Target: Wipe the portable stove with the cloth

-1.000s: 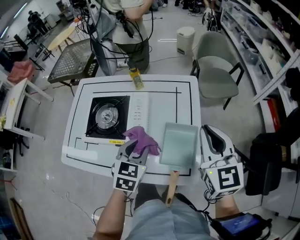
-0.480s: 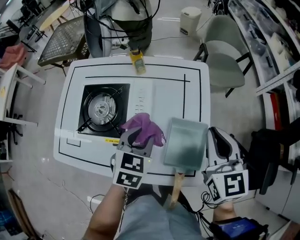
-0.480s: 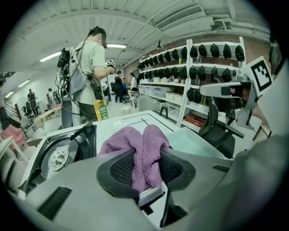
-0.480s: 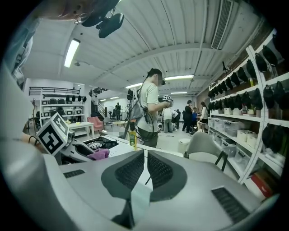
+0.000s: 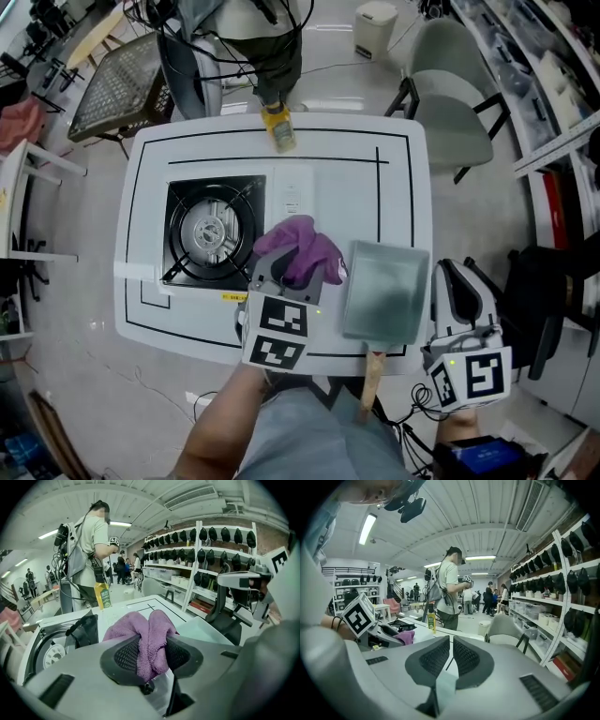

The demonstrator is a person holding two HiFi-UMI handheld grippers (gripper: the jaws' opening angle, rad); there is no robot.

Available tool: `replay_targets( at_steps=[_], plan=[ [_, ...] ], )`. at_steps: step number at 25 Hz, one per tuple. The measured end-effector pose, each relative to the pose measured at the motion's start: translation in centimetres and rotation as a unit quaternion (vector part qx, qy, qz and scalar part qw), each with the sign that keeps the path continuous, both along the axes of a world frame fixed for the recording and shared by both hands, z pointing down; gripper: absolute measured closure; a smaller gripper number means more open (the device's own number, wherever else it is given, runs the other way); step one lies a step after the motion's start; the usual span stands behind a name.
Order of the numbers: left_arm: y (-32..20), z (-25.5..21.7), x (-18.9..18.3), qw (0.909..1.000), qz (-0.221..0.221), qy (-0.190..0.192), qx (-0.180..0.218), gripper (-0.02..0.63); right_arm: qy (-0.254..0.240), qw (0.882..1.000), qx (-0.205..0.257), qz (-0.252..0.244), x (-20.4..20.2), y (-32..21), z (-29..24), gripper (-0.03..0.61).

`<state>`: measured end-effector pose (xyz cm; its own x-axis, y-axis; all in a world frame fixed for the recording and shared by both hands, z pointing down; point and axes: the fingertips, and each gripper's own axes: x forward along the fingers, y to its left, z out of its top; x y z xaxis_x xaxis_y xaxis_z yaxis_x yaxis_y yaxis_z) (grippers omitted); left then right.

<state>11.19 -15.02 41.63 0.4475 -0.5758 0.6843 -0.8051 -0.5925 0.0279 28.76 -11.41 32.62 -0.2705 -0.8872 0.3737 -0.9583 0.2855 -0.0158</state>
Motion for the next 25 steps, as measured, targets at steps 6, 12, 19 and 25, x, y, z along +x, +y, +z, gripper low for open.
replay_targets(
  at_steps=[6, 12, 19, 25],
  plan=[
    [-1.6, 0.1, 0.3, 0.9997, -0.001, 0.009, -0.025, 0.465, -0.004, 1.000, -0.004, 0.014, -0.1, -0.9, 0.4, 0.525],
    [-2.5, 0.4, 0.5, 0.9983, 0.002, -0.012, -0.057, 0.465, -0.013, 0.999, -0.008, 0.030, 0.3, -1.5, 0.9, 0.525],
    [-4.5, 0.3, 0.9, 0.9971, 0.002, -0.005, -0.076, 0.465, -0.023, 0.999, -0.006, 0.041, 0.7, -2.0, 0.7, 0.525],
    [-5.9, 0.5, 1.4, 0.9966, 0.012, -0.009, -0.082, 0.465, -0.027, 0.998, -0.007, 0.056, 1.3, -2.5, 0.9, 0.525]
  ],
)
